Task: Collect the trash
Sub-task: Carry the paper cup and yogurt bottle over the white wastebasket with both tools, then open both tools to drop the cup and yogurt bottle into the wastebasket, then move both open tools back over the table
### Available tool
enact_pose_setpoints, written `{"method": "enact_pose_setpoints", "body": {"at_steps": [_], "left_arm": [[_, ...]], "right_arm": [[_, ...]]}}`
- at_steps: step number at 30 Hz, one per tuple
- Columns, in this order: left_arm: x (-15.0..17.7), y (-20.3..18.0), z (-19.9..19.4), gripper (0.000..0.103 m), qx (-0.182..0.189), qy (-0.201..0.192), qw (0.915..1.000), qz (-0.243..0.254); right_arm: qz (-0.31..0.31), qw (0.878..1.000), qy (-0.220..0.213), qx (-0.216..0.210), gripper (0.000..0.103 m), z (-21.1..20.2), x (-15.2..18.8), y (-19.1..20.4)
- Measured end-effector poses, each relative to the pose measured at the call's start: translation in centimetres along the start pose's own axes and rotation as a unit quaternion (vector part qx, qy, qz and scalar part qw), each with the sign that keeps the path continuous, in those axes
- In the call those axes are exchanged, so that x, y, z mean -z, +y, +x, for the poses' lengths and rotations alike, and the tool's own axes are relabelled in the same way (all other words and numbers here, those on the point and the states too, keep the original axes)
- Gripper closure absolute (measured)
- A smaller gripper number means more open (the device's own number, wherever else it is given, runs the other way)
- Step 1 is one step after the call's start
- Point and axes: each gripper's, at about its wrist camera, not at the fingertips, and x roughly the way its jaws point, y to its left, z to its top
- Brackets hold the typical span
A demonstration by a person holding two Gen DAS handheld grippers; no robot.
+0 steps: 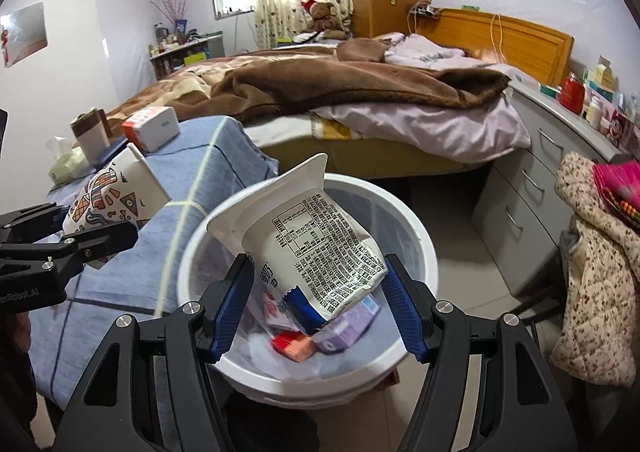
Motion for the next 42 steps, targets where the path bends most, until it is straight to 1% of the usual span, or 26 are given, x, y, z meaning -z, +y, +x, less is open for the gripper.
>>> {"method": "enact_pose_setpoints", "body": {"at_steps": [2,5,8,9,11,13,18,19,22,32,42], "left_arm": [[-0.1,-0.9,0.7,0.045,-0.002,0.004,0.9999,0.010],[-0.1,-1.2,1.6,0.044,0.011,0.012,0.9999,-0.001],[0.0,-2.0,2.4,0.044,0.003,0.014,0.9999,0.010],[0.1,-2.2,2.7,0.044,0.007,0.018,0.9998,0.009],[0.1,-2.3,3.2,0.043,0.015,0.021,0.9996,0.003],[0.0,-2.3,3.5,0.042,0.012,0.020,0.9997,-0.002],[0.0,-1.9,4.0,0.039,0.016,0.026,0.9995,-0.012],[0.0,-1.9,4.0,0.036,0.015,0.025,0.9995,-0.012],[0.0,-1.8,3.8,0.033,0.016,0.022,0.9995,-0.015],[0.1,-0.9,1.8,0.032,0.010,0.003,0.9996,-0.027],[0.9,0.9,-1.0,0.032,-0.002,-0.018,0.9989,-0.044]], "right_arm": [[0.002,1.000,0.006,0.007,0.036,0.4,0.3,-0.5],[0.011,1.000,0.016,0.011,0.036,0.9,0.6,-1.4],[0.015,0.999,0.027,0.015,0.036,1.5,1.0,-2.0],[0.015,0.999,0.031,0.017,0.036,1.6,1.1,-2.1],[0.016,0.999,0.036,0.021,0.036,1.9,1.1,-2.4],[0.018,0.999,0.040,0.022,0.036,2.2,1.2,-2.6],[0.016,0.998,0.047,0.031,0.036,2.6,1.2,-2.9],[0.017,0.998,0.047,0.031,0.036,2.6,1.2,-2.9],[0.022,0.998,0.047,0.029,0.035,2.7,1.2,-3.0],[0.033,0.999,0.030,0.025,0.035,1.8,1.0,-2.7],[0.020,1.000,0.008,0.022,0.035,0.5,0.5,-0.9]]}}
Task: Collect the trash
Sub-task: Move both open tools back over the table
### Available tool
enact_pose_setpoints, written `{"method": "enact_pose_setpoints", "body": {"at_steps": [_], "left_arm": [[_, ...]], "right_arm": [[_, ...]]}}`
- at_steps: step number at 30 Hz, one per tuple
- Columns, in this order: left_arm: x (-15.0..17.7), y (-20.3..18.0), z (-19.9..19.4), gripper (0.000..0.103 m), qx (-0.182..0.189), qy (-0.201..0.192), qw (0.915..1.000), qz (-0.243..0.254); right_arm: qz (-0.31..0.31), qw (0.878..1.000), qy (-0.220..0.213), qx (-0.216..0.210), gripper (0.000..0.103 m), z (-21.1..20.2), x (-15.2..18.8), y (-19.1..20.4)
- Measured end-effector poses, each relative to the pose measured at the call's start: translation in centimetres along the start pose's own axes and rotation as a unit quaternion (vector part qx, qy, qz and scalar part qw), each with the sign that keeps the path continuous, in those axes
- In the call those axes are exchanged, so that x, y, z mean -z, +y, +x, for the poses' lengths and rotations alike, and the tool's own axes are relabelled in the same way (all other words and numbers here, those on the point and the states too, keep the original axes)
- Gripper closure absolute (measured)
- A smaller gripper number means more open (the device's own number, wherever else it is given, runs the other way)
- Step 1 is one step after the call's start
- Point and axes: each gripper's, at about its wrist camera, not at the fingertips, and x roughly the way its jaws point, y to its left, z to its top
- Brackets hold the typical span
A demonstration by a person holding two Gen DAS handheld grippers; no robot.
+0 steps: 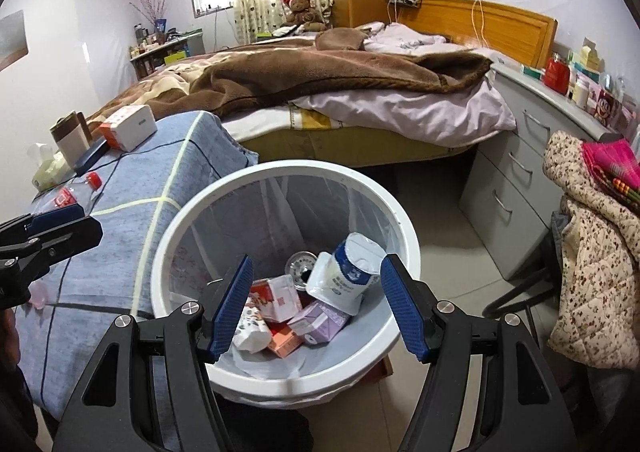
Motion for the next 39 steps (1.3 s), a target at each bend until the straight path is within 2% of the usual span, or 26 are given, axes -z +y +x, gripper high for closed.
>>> {"method": "enact_pose_setpoints", "body": {"at_steps": [10,21,31,39], "left_arm": [[1.6,3.6,-3.8,0.031,-0.033,-0.026,0.9986,-0.032],[4.0,8.2,-7.7,0.031,-0.090,-0.042,0.9929,-0.065],[6.6,13.4,-10.9,0.028,-0.153,-0.044,0.9808,-0.113],[9.7,17.8,-11.8,0.028,-0.184,-0.019,0.9689,-0.164]], "right_arm": [[-0.029,0.999,-0.038,-0.018,0.035,-2.0,-0.3,3.3],[-0.052,0.995,-0.055,-0.063,0.035,-2.6,-0.5,7.0],[-0.089,0.989,-0.053,-0.109,0.035,-1.8,-0.8,11.5],[-0.115,0.982,-0.033,-0.146,0.035,-0.5,-0.6,14.7]]}}
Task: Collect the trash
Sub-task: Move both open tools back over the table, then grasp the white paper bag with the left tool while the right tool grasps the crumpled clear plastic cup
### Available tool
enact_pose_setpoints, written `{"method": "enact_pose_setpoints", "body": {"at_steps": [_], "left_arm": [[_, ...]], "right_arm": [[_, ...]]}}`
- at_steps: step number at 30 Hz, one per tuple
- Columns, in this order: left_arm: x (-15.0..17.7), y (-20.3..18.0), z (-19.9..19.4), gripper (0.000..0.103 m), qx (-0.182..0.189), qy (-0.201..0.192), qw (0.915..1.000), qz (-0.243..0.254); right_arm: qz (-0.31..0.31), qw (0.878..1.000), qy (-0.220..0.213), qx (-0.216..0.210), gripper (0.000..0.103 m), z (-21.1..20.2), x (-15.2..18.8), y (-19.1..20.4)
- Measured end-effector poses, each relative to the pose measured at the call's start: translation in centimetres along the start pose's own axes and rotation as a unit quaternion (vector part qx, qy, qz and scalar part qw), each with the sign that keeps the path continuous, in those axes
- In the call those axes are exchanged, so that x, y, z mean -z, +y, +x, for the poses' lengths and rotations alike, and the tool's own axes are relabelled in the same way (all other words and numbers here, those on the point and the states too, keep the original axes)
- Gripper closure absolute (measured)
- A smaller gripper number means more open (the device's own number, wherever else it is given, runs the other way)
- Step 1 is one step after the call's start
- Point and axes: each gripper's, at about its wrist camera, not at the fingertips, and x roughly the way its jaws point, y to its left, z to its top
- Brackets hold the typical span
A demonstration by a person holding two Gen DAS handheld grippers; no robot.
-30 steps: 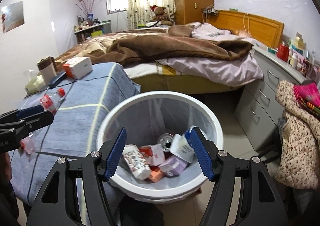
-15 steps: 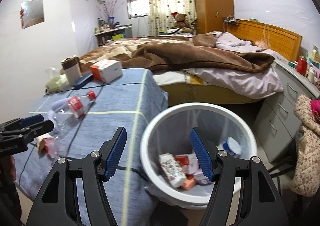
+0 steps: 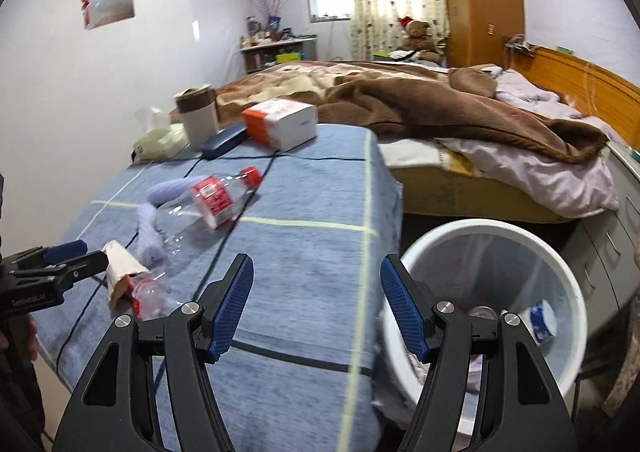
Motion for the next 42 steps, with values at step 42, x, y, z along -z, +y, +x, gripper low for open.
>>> {"method": "enact_pose_setpoints", "body": {"at_steps": [42], "left_arm": [[2.1,10.4,3.5,0.025,-0.083,0.071,0.9940,-0.006]], "right_arm": [[-0.128,0.979,0.117,-0.105,0.035,5.2,2.9,8.8]]}}
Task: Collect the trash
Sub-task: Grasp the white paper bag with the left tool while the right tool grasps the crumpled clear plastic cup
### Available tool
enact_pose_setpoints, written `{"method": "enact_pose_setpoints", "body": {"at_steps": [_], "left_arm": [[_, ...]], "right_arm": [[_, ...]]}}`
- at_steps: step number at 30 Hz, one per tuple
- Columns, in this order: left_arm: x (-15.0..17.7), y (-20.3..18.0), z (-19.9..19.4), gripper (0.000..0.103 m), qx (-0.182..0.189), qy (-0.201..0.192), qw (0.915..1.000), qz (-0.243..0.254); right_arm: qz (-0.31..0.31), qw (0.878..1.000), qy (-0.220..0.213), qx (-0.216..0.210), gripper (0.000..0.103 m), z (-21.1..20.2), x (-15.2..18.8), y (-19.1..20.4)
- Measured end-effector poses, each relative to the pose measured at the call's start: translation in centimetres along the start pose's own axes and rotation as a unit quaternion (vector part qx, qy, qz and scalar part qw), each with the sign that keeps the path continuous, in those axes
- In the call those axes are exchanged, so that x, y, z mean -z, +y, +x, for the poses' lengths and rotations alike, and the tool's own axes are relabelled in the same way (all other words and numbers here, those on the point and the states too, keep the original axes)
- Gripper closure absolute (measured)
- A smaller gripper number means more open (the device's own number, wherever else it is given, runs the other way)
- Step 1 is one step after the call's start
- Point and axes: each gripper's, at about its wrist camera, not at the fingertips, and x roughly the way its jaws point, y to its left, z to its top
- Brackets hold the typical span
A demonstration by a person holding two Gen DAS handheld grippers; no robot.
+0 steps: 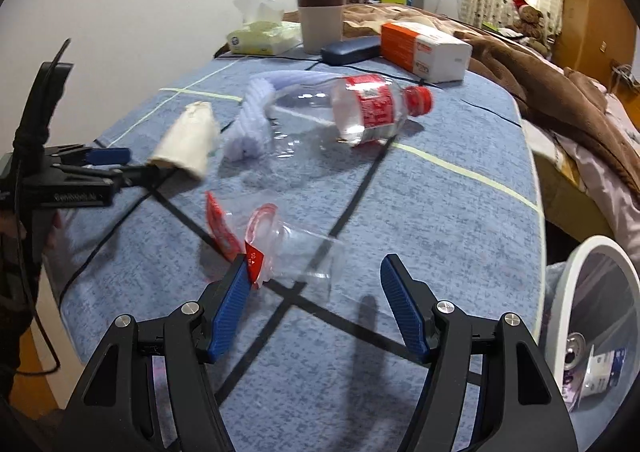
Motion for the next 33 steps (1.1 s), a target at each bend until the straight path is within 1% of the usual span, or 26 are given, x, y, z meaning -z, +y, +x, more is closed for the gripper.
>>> {"method": "enact_pose_setpoints", "body": {"at_steps": [2,3,6,7,8,10,12,14,15,16,17,18,22,25,26,28,31,33], "left_arm": [[-0.2,0.9,-0.1,0.025,0.000,-0.002,0.9999,-0.017],[-0.2,1.1,-0.3,0.025,0.005,-0.003,0.9996,-0.026],[0.0,1.1,-1.6,0.025,0.052,-0.019,0.9974,-0.046],[0.0,0.9,-2.0,0.025,0.061,-0.025,0.9968,-0.045],[-0.1,0.5,-2.3,0.025,0.066,-0.030,0.9965,-0.042],[-0.3,-0.2,-2.6,0.025,0.075,-0.036,0.9959,-0.035],[-0.8,-0.7,-2.6,0.025,0.087,-0.038,0.9950,-0.032],[-1.5,-1.2,-1.9,0.025,0.086,-0.034,0.9953,-0.028],[-1.9,-1.4,-1.6,0.025,0.084,-0.031,0.9956,-0.030],[-2.2,-1.5,-1.2,0.025,0.086,-0.029,0.9954,-0.030],[-2.4,-1.7,-0.9,0.025,0.090,-0.028,0.9951,-0.030],[-2.6,-1.7,-0.4,0.025,0.090,-0.022,0.9952,-0.031],[-2.5,-1.6,0.9,0.025,0.080,-0.008,0.9960,-0.041],[-2.3,-1.4,1.5,0.025,0.063,-0.004,0.9972,-0.041],[-2.3,-1.4,1.7,0.025,0.068,-0.003,0.9968,-0.042],[-2.3,-1.3,1.9,0.025,0.072,-0.003,0.9964,-0.043],[-2.4,-1.5,2.0,0.025,0.069,-0.005,0.9969,-0.037],[-2.4,-1.6,2.1,0.025,0.066,-0.006,0.9972,-0.035]], "right_arm": [[0.002,1.000,0.003,0.014,0.035,0.2,0.0,-0.3],[0.005,1.000,0.005,0.023,0.035,0.1,0.0,-0.4],[0.012,0.999,0.012,0.045,0.035,0.2,0.0,-0.9],[0.022,0.999,0.011,0.047,0.035,0.0,0.1,-1.1],[0.032,0.999,0.011,0.042,0.035,-0.2,0.2,-1.3],[0.077,0.997,0.018,0.020,0.035,-0.6,0.4,-2.0],[0.119,0.993,0.014,-0.004,0.035,-1.0,0.5,-2.5],[0.158,0.987,0.002,-0.025,0.035,-1.5,0.5,-2.7],[0.167,0.985,-0.004,-0.030,0.035,-1.6,0.3,-2.7],[0.174,0.984,-0.011,-0.031,0.035,-1.6,0.0,-2.6],[0.179,0.983,-0.014,-0.023,0.035,-1.4,-0.3,-2.4],[0.190,0.982,-0.011,-0.016,0.035,-1.0,-0.6,-2.3],[0.236,0.971,0.011,-0.027,0.035,0.9,-1.0,-2.1],[0.234,0.972,0.013,-0.026,0.035,1.7,-1.2,-1.6],[0.231,0.973,0.013,-0.022,0.035,1.9,-1.3,-1.5],[0.227,0.974,0.015,0.003,0.035,2.3,-1.3,-1.3],[0.227,0.974,0.015,0.005,0.035,2.3,-1.1,-1.6],[0.215,0.976,0.008,0.018,0.036,2.0,-0.9,-1.4]]}}
